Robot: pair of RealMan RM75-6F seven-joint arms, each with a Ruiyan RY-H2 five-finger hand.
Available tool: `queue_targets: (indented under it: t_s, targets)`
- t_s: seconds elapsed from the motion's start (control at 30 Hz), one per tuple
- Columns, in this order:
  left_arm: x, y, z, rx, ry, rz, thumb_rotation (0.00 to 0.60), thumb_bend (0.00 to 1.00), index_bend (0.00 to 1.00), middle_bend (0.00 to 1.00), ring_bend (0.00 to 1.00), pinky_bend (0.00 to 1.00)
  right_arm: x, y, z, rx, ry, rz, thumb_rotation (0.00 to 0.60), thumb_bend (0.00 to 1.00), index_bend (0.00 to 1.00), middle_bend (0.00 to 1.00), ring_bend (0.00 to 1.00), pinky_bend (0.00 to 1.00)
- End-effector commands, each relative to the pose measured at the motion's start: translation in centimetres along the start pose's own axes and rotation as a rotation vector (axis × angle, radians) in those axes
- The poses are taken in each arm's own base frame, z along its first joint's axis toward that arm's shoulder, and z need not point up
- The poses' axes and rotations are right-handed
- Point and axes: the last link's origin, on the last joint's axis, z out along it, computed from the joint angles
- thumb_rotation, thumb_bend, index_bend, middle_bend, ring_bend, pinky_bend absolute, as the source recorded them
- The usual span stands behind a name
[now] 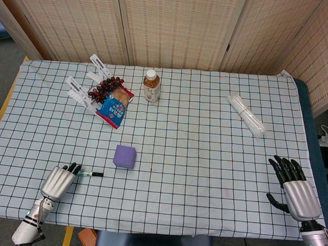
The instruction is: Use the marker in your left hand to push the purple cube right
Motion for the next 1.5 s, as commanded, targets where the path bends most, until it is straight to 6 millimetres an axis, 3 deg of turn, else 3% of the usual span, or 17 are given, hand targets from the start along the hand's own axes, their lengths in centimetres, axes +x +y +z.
queue_targets:
  t_s: [0.03, 0.5, 0.83, 1.23, 1.5]
  targets:
    - [0.0, 0.3, 0.4, -0.01, 0.006, 0.009, 0.6, 0.39, 0.31, 0.33, 0.62, 0.89, -0.1, 0.0, 0.0, 0.003, -0.013, 0.001, 0.6, 0.17, 0.0, 0.0, 0.0, 0.0]
    - [0.0, 1.1, 1.6, -0.022, 0.032, 0.031, 0.6, 0.39, 0.43, 0.46, 0.65, 0.9, 0.0, 0.2, 0.1, -0.012, -0.019, -0.006, 0.6, 0.17, 0.0, 0.0, 0.0, 0.0]
    - [-0.5, 0.6, 1.7, -0.011, 0.002, 0.024, 0.6, 0.4, 0.44, 0.46, 0.65, 0.9, 0.0, -0.2, -0.2, 0.027, -0.078, 0.044, 0.6, 0.17, 0.0, 0.0, 0.0, 0.0]
    - [-0.4, 0.7, 1.7, -0.02, 0.02, 0.018, 0.6, 0.41, 0.53, 0.52, 0.66, 0.9, 0.0, -0.1, -0.2, 0.023, -0.069, 0.037, 0.6, 0.17, 0.0, 0.0, 0.0, 0.0]
    - [0.1, 0.4, 1.9, -0.036, 0.136, 0.002, 0.6, 0.55, 0.75, 0.75, 0.72, 0.9, 0.0, -0.1, -0.2, 0.021, -0.069, 0.036, 0.6, 0.17, 0.0, 0.0, 0.0, 0.0]
